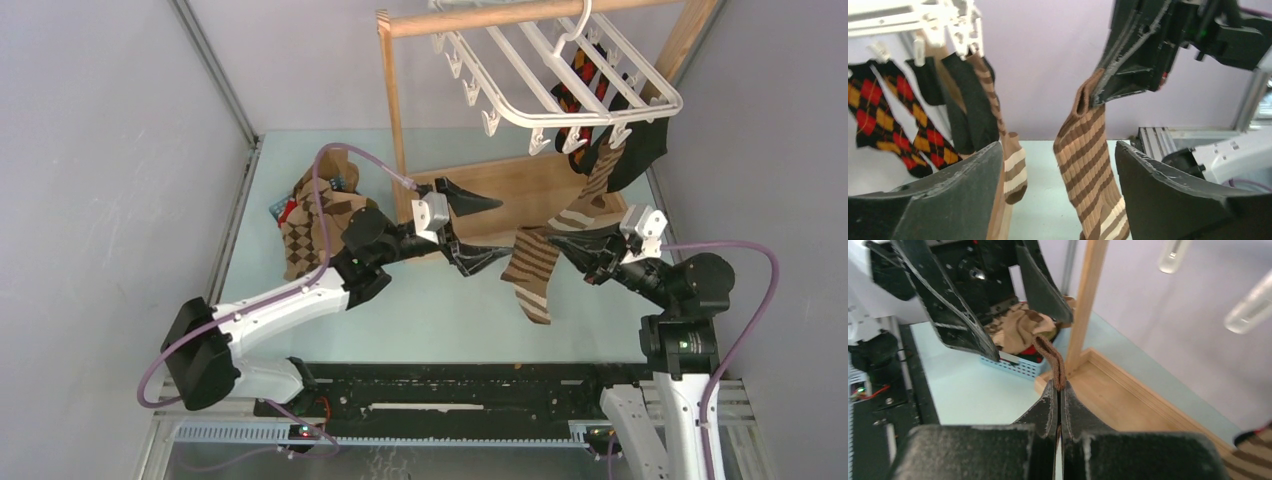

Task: Clip the socks to the hanger
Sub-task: Open the clamp at the hanger.

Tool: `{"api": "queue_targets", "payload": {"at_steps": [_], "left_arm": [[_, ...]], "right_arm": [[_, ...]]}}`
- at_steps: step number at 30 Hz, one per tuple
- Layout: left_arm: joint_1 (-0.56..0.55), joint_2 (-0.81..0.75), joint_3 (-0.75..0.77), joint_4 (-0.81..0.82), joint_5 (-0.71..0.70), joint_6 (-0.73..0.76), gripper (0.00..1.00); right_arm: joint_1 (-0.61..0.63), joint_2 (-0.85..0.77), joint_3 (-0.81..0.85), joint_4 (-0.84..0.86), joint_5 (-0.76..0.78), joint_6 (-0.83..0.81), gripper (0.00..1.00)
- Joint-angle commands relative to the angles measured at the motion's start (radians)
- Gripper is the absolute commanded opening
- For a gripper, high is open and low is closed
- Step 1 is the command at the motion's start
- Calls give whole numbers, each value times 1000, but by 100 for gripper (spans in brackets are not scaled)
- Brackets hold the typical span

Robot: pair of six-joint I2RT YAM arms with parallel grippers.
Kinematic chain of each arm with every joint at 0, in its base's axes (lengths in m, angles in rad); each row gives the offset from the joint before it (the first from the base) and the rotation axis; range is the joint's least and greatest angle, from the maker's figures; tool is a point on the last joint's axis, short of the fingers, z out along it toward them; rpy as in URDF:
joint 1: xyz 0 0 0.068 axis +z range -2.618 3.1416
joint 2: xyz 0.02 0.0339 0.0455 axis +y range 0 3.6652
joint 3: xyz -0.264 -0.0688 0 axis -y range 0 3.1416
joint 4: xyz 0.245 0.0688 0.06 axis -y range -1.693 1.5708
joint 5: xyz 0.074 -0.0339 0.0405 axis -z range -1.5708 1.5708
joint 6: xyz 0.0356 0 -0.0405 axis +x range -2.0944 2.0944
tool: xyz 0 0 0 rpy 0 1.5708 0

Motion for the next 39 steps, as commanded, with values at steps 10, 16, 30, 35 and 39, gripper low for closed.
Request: {"api": "queue_targets", "payload": {"at_steps": [10,16,30,35,39], "left_arm": [[-129,-44,291,-225,-322,53,94],[-153,102,413,-234,-423,73,88],[-133,296,398,96,-519,-2,92],[-118,384,468,192,-506,-44,93],[-115,430,501,222,-529,-82,92]], "right_arm": [[-195,-12,42,-139,200,-24,0],[-373,45,43,-56,83,63,0],[-435,69,5,70,13,107,0],[-423,66,2,73,1,110,0],[-422,64,-7,68,-2,111,0]]}}
